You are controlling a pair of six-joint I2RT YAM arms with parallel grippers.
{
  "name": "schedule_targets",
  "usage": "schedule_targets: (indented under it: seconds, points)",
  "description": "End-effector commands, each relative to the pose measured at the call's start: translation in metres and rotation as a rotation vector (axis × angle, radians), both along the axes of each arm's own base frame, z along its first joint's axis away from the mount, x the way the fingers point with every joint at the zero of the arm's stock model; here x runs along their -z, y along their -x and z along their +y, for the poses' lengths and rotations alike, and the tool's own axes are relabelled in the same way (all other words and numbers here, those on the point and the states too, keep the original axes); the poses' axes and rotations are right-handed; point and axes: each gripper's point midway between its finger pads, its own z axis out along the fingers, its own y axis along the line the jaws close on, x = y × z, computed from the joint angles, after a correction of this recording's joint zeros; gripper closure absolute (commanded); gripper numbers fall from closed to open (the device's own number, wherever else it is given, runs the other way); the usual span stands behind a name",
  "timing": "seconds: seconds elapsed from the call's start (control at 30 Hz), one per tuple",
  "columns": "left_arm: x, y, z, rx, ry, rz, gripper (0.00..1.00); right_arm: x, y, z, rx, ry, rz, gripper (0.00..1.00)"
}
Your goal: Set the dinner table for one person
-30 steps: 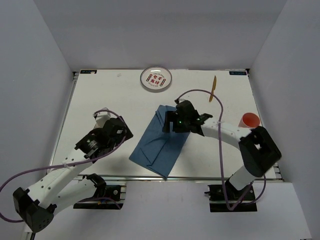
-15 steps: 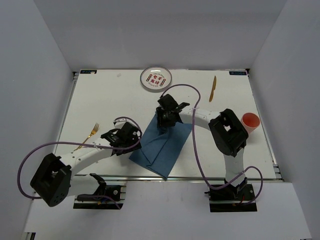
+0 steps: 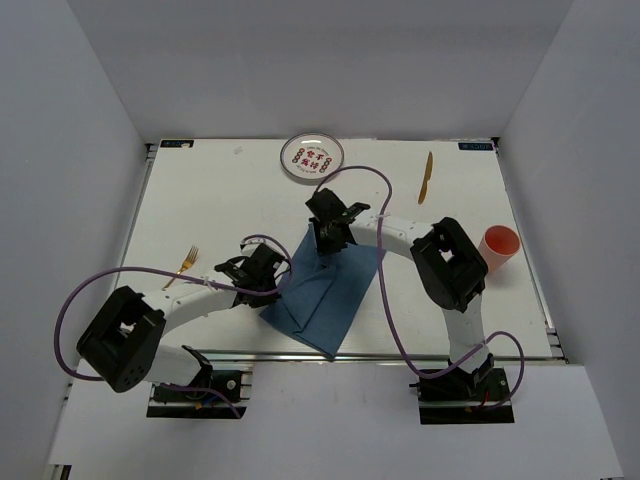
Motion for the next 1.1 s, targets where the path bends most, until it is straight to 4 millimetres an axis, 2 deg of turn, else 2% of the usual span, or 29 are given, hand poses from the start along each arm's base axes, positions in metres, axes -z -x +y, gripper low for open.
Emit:
schedule_targets:
  seconds: [0.0,0.2,0.37,0.5,0.53,0.57,0.6,0.63,0.67,0.73,0.8,0.83,0.87,0.97,1.07]
  points:
    - [0.001,0.001,-0.005,0.028,0.013,-0.003,1.00,-0.031,-0.001,0.012,-0.031,-0.075,-0.050,1.00]
    - [-0.005,-0.001,-0.003,0.026,0.017,-0.031,1.00,-0.077,-0.002,0.009,-0.045,-0.159,-0.140,1.00]
    - [-0.023,-0.007,-0.003,0.006,0.038,-0.086,1.00,-0.101,-0.011,-0.014,-0.002,-0.127,-0.207,1.00]
    - [-0.043,-0.019,-0.001,-0.028,0.048,-0.143,1.00,-0.104,-0.020,-0.047,0.073,-0.078,-0.210,1.00]
    - [-0.047,-0.021,0.002,-0.041,0.038,-0.154,1.00,-0.096,-0.015,-0.058,0.086,-0.060,-0.197,1.00]
    - [-0.052,-0.024,0.001,-0.048,0.042,-0.168,1.00,-0.106,-0.015,-0.068,0.109,-0.075,-0.216,1.00]
    - [-0.054,-0.025,0.002,-0.053,0.039,-0.173,1.00,-0.106,-0.013,-0.074,0.119,-0.080,-0.220,1.00]
    - [-0.055,-0.026,0.004,-0.064,0.030,-0.178,1.00,-0.093,-0.008,-0.089,0.145,-0.062,-0.201,1.00]
    - [-0.057,-0.027,0.005,-0.071,0.029,-0.182,1.00,-0.103,-0.004,-0.096,0.156,-0.077,-0.222,1.00]
    - [-0.057,-0.027,0.005,-0.077,0.033,-0.187,1.00,-0.102,-0.001,-0.118,0.204,-0.067,-0.230,1.00]
    - [-0.054,-0.026,0.006,-0.080,0.034,-0.185,1.00,-0.097,0.015,-0.138,0.230,-0.069,-0.232,1.00]
    - [-0.053,-0.026,0.005,-0.083,0.039,-0.183,1.00,-0.105,0.018,-0.151,0.262,-0.083,-0.253,1.00]
    - [-0.049,-0.024,0.006,-0.082,0.036,-0.174,1.00,-0.091,0.029,-0.163,0.274,-0.058,-0.231,1.00]
    - [-0.044,-0.023,0.006,-0.086,0.041,-0.166,1.00,-0.086,0.048,-0.189,0.322,-0.052,-0.225,1.00]
    - [-0.039,-0.021,0.007,-0.094,0.036,-0.159,1.00,-0.090,0.061,-0.213,0.374,-0.060,-0.244,1.00]
